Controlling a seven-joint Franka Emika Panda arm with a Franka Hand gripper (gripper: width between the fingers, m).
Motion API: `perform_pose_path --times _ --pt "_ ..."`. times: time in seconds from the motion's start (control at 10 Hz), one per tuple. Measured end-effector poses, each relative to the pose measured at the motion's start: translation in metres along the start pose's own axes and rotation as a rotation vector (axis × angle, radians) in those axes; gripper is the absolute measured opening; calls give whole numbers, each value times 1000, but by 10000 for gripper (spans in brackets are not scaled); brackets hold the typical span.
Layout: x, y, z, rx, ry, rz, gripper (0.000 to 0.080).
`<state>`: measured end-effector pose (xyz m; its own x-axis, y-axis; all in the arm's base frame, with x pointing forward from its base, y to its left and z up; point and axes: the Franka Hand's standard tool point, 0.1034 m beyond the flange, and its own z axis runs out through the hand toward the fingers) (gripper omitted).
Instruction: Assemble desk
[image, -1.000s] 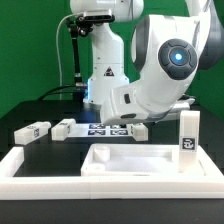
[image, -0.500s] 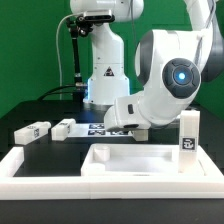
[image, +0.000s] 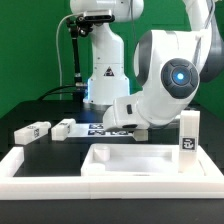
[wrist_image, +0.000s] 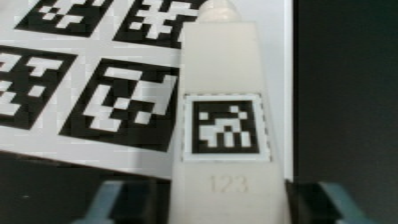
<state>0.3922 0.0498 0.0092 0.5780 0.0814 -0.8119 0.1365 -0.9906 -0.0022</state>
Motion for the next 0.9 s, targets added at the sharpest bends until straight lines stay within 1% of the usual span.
perform_pose_path --times 0.6,0.7,0.8,0.9 --pt "0 2 0 3 0 2 288" --pt "-4 5 -6 10 -11 -3 290" --pt "-15 17 -41 25 10 1 290" --pt "-27 31 -73 34 73 1 290"
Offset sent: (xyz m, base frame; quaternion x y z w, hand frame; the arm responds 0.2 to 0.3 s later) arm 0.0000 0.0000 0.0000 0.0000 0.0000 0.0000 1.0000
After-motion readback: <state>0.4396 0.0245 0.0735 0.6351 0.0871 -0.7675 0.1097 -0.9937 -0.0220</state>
